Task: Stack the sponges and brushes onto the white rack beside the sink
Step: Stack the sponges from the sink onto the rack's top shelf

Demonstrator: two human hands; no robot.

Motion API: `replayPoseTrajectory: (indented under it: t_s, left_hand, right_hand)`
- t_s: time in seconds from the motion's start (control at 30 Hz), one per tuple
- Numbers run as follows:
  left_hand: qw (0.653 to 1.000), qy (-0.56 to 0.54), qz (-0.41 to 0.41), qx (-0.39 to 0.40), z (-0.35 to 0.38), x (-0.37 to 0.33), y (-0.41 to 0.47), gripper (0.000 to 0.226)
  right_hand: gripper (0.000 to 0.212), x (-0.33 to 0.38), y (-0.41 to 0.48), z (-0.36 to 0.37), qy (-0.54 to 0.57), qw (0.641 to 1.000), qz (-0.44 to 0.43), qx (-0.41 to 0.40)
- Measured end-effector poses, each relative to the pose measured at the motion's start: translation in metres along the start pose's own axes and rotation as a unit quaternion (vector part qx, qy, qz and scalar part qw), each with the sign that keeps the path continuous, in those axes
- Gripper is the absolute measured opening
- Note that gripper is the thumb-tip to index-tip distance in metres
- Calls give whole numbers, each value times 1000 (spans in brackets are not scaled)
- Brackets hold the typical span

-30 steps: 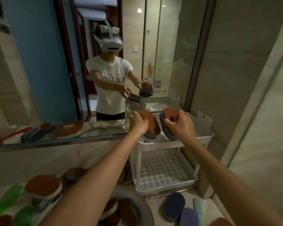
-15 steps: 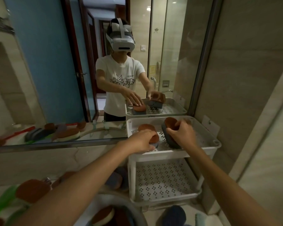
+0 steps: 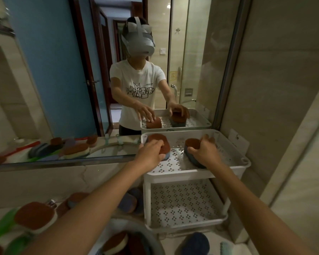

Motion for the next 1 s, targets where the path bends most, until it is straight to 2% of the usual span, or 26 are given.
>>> replayPoseTrajectory:
  t_s: [0.13, 0.33, 0.4, 0.5, 0.53, 0.67, 0.8, 1.0]
  left_hand:
    - [1000, -1, -23, -7, 1, 2, -2, 37]
    - [999, -19, -34, -34, 4, 0, -2, 35]
    - [998, -30, -32, -40, 5, 1, -1, 33]
    - [997, -51, -24, -47, 6, 3, 0, 33]
    - [997, -55, -22, -48, 7, 3, 0, 33]
    - [996, -64, -18, -54, 6, 5, 0, 34]
    - [996, -73, -19, -56, 7, 5, 0, 37]
    - [995, -90, -29, -25, 5, 3, -5, 52]
  right_hand:
    - [68, 8, 15, -1, -11, 999, 29, 36]
    - [69, 27, 30, 8, 14, 998, 41, 36]
    - [60, 30, 35, 9, 19, 998, 34, 51]
    - [22, 32, 40, 13, 52, 993, -19, 103]
    - [15, 34, 39, 15, 57, 990, -40, 120]
    - [26, 41, 36, 22, 76, 982, -92, 148]
    - [25, 39, 39, 25, 58, 982, -86, 160]
    - [48, 43, 37, 31, -50, 980, -92, 168]
Point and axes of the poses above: each hand's wrist, its own y-axis towards the middle knuckle, its own z-axis out of the palm, x = y × z, the point moved 3 cm from there along y, towards the middle knuckle, and after that the axes turned 15 degrees about x, right-handed, at the moved point
